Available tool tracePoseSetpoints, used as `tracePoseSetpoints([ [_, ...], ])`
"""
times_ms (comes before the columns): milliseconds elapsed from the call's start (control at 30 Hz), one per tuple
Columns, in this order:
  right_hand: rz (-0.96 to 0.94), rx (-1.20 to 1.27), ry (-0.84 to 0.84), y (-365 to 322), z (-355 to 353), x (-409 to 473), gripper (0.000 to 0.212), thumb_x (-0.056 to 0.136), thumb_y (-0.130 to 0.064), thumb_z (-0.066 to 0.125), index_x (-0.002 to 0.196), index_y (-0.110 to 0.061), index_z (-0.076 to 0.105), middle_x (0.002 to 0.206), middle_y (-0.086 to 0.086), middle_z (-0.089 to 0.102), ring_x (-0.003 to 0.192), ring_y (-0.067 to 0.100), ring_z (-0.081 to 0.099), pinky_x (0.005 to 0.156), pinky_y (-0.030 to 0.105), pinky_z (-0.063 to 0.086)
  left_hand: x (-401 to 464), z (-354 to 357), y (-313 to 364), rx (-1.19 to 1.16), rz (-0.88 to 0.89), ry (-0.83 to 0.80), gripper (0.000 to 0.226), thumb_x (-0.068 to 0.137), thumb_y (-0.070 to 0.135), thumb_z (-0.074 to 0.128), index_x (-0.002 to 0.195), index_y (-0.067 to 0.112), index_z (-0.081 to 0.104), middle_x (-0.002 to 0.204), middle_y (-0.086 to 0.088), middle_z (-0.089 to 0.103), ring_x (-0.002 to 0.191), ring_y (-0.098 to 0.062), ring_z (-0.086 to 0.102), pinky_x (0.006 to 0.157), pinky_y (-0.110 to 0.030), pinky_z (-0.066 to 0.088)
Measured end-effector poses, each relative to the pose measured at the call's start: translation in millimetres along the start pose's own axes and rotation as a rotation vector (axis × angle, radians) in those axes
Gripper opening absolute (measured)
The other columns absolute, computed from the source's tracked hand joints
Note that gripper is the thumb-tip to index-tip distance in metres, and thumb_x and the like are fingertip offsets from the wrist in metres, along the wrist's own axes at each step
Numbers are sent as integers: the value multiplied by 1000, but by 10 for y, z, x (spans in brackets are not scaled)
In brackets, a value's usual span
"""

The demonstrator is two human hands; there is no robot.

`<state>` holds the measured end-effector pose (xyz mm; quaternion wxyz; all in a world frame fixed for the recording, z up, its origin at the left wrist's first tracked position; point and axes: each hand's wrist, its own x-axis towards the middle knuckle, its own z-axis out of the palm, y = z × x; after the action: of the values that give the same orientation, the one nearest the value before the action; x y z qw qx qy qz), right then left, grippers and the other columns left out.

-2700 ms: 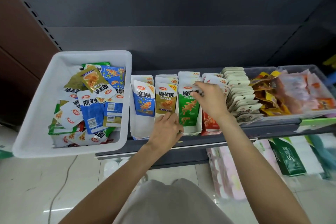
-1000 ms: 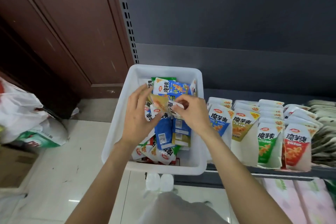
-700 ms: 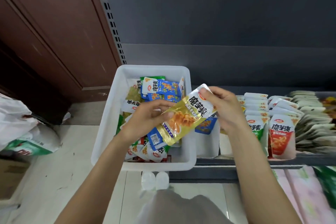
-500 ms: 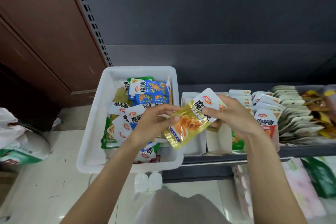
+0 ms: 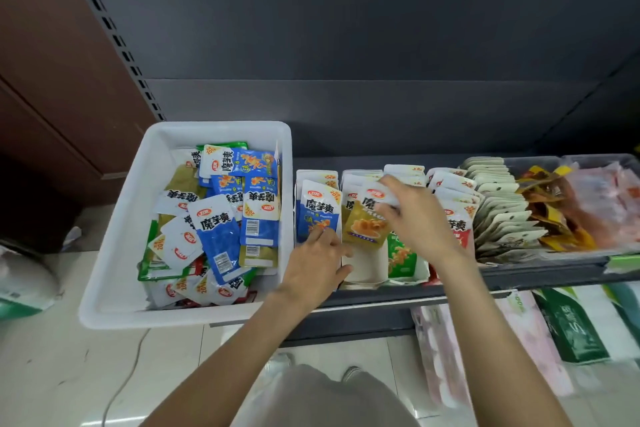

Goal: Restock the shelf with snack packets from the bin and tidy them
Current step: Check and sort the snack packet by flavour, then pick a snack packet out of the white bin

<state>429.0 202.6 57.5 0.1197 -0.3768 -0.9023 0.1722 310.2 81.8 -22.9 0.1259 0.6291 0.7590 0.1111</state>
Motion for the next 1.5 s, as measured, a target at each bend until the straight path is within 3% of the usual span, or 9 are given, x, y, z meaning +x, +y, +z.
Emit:
tracePoseSetpoints([
  [133,-90,-141,-77,50,343,98,32,94,-7,50,125,-15,56,122,5,58,107,26,58,84,37,51,-5,52,7,36,-36,-16,32,93,43,49,119,28,60,121,2,46,123,-14,38,93,-31,47],
  [400,37,15,422,180,516,185,27,84,-1,64,111,-7,64,117,15,52,106,27,53,78,35,52,-29,59,-32,-3,-14,26,31,92,44,51,116,27,62,119,3,49,121,-13,41,88,-29,48],
  [533,-18,187,554,19,490,86,20,88,-12,61,109,-11,64,112,11,53,104,16,48,80,19,41,-185,-86,-127,-156,43,328,28,90,42,49,98,24,69,98,5,63,92,-11,59,64,-24,50],
  [733,-287,362,226,-753,687,39,20,91,-10,51,107,-11,63,107,4,58,89,14,59,74,20,48,-553,-299,-887,-210,-222,581,25,90,31,51,102,16,66,84,2,63,76,-15,56,62,-27,51],
  [967,-271,193,-221,-1423,1394,495,34,94,-15,51,128,-13,52,125,5,55,112,21,54,90,34,45,-654,-326,-1717,-368,-685,406,38,85,20,64,122,15,57,102,-5,68,89,-22,64,76,-35,52],
  [1133,-121,-77,-495,-1736,1768,726,65,84,-48,64,128,-6,41,124,16,48,107,30,54,81,35,45,-570,-413,-1760,-478,-720,356,46,88,10,56,133,11,49,111,-6,66,98,-23,63,79,-30,47],
  [1233,-108,-203,-517,-1901,1873,631,81,80,-44,71,135,-1,31,125,19,44,112,32,50,85,36,46,-575,-460,-1799,-591,-756,341,47,89,7,50,135,15,49,114,-5,65,99,-20,60,80,-25,43],
  [1333,-129,-143,-417,-1941,1788,547,59,89,-19,62,137,-3,31,121,18,54,107,31,56,81,34,48,-614,-540,-1795,-767,-750,382,37,97,21,47,133,19,51,116,-1,61,97,-11,54,80,-21,38],
  [1500,197,736,-111,-1661,1299,416,26,93,-6,53,117,-13,56,94,3,68,77,12,66,71,24,54,-683,-688,-1661,-1193,-677,411,49,84,49,55,126,22,54,120,6,61,105,-14,61,87,-30,48],
])
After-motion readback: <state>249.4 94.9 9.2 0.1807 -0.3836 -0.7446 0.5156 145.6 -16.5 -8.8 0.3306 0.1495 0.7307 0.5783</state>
